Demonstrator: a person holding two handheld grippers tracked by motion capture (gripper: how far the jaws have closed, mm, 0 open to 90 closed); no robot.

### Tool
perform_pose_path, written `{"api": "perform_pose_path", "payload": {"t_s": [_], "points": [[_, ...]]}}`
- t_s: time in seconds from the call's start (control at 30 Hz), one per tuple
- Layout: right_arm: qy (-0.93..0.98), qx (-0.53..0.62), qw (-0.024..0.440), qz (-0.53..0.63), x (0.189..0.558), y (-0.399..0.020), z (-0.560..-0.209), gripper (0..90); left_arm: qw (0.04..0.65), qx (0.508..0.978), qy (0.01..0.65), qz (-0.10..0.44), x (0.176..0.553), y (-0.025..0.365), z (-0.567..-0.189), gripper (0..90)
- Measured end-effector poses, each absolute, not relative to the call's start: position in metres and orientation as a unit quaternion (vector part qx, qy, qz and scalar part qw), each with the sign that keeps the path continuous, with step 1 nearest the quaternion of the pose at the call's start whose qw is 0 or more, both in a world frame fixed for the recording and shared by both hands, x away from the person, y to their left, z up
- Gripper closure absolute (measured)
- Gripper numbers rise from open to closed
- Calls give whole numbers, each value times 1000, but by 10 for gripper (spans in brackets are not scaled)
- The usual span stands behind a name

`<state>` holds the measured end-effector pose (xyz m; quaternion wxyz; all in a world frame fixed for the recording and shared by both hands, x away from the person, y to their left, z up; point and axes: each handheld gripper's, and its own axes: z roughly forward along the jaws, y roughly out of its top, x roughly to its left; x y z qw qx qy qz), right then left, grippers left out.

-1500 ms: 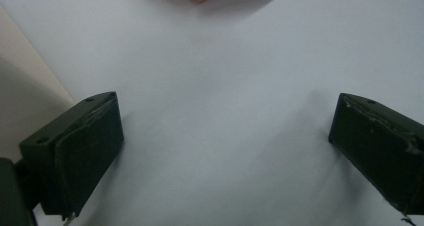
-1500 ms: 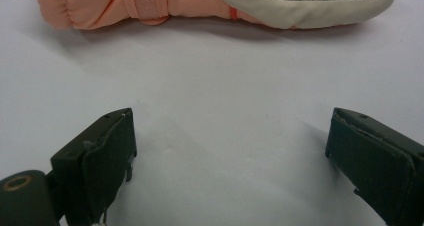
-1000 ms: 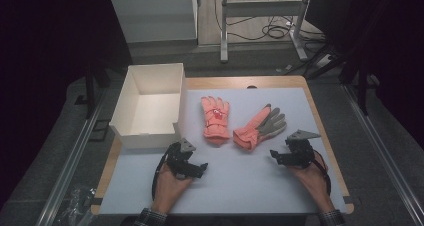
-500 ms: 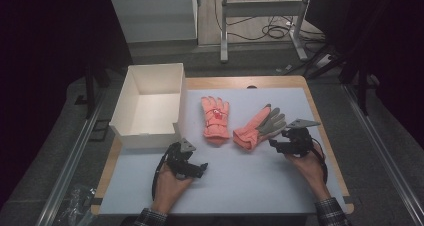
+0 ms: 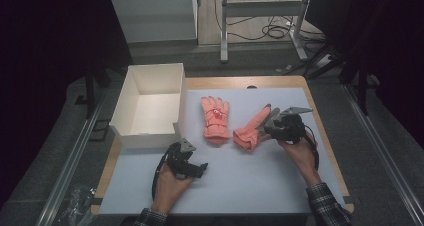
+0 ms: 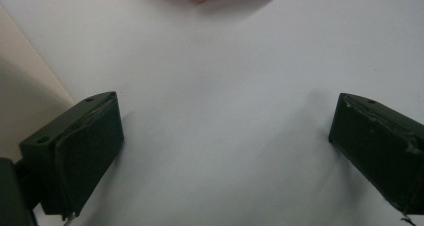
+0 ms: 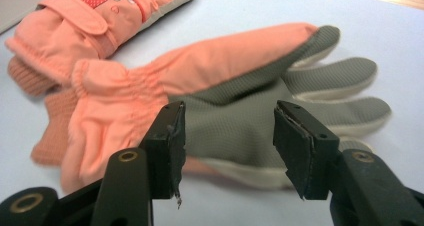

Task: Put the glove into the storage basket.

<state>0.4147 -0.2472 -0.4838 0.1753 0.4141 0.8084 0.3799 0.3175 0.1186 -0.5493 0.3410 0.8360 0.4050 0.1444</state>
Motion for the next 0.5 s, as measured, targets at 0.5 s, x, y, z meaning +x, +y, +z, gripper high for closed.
{"api": "perform_pose_path", "payload": {"t_s": [0.5], "points": [[816,448,169,324,438,-230,-503,814,341,836,405,145,317,119,-549,11]]}}
